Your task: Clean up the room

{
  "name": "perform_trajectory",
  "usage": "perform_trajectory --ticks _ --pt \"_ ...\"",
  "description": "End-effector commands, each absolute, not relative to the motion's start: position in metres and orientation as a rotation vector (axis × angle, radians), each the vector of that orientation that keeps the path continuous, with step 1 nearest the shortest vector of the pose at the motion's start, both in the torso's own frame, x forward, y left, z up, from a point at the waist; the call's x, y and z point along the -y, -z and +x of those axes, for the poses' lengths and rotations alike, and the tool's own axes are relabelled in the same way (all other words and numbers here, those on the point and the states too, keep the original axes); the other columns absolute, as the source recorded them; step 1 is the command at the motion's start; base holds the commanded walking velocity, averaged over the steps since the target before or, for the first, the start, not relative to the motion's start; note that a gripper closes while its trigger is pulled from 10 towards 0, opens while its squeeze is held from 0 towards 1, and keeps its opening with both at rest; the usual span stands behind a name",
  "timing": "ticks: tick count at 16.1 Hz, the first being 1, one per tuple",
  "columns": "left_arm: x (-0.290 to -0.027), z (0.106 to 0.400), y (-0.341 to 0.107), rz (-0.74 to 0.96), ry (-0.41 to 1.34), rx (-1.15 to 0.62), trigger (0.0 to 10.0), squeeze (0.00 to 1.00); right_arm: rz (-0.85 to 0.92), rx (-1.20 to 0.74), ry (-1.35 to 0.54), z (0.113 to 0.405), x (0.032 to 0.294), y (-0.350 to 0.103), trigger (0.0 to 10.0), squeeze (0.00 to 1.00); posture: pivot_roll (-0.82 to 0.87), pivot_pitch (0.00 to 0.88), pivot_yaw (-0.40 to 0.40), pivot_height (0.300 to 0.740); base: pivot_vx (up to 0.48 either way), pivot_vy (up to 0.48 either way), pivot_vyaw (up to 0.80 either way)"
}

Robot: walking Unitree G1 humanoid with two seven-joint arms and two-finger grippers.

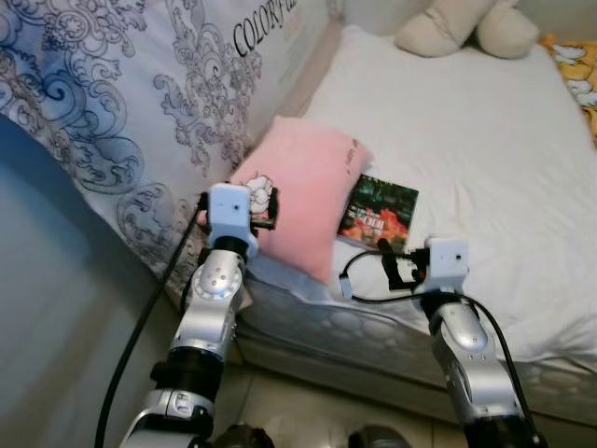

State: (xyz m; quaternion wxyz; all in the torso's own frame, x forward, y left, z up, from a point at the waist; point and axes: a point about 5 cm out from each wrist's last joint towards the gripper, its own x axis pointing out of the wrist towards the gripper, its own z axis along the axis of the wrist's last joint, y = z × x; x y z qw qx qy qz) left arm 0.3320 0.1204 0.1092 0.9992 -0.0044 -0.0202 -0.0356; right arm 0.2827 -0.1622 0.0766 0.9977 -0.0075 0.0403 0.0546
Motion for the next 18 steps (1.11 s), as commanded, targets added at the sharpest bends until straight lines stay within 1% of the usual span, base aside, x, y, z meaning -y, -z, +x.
perform_trajectory --ticks 1,2,4,5,6,9,10,11,12,15,16,18 --pt "-0.123 0.33 -0.098 -0.024 0.041 -0.017 10.0 0.0 -0.037 -0.087 -0.119 0.277 0.167 -0.072 10.0 0.0 -0.24 0.0 0.061 0.714 0.0 -0.469 0.0" --pt "-0.131 0.328 -0.088 0.007 0.021 -0.043 10.0 0.0 -0.053 -0.091 -0.128 0.272 0.169 -0.069 10.0 0.0 -0.25 0.0 0.06 0.714 0.0 -0.469 0.0" --pt "-0.133 0.327 -0.084 0.021 0.029 -0.05 10.0 0.0 -0.05 -0.091 -0.075 0.271 0.178 -0.067 10.0 0.0 -0.25 0.0 0.062 0.714 0.0 -0.469 0.0" --pt "-0.132 0.328 -0.087 0.003 0.07 -0.036 10.0 0.0 -0.05 -0.083 -0.037 0.272 0.186 -0.068 10.0 0.0 -0.25 0.0 0.068 0.714 0.0 -0.461 0.0" --pt "-0.131 0.329 -0.087 -0.011 0.076 -0.036 10.0 0.0 -0.055 -0.079 -0.037 0.273 0.186 -0.069 10.0 0.0 -0.25 0.0 0.068 0.714 0.0 -0.461 0.0" --pt "-0.126 0.329 -0.087 -0.028 0.126 -0.025 10.0 0.0 -0.118 -0.081 -0.071 0.276 0.179 -0.071 10.0 0.0 -0.26 0.0 0.069 0.714 0.0 -0.456 -0.75" --pt "-0.124 0.329 -0.086 -0.029 0.136 -0.025 10.0 0.0 -0.161 -0.068 -0.075 0.277 0.177 -0.073 10.0 0.0 -0.27 0.0 0.068 0.714 0.0 -0.454 -0.61" --pt "-0.122 0.329 -0.087 -0.031 0.147 -0.021 10.0 0.0 -0.254 -0.043 -0.115 0.28 0.172 -0.076 10.0 0.0 -0.27 0.0 0.068 0.714 0.0 -0.45 0.0" --pt "-0.12 0.33 -0.087 -0.03 0.152 -0.017 10.0 0.0 -0.211 -0.03 -0.127 0.282 0.168 -0.079 10.0 1.0 -0.27 0.0 0.069 0.714 0.0 -0.45 0.0" --pt "-0.117 0.331 -0.087 -0.022 0.155 -0.019 10.0 0.0 -0.12 -0.032 -0.09 0.289 0.167 -0.082 10.0 1.0 -0.27 0.0 0.066 0.714 0.0 -0.449 0.0" --pt "-0.118 0.332 -0.087 -0.018 0.153 -0.02 10.0 0.0 -0.116 -0.033 -0.083 0.289 0.167 -0.082 10.0 0.0 -0.26 0.0 0.065 0.714 0.0 -0.446 0.0" --pt "-0.123 0.334 -0.089 -0.006 0.111 -0.016 10.0 0.0 -0.096 -0.038 -0.067 0.291 0.169 -0.081 10.0 0.0 -0.26 0.0 0.062 0.714 0.0 -0.437 0.0"
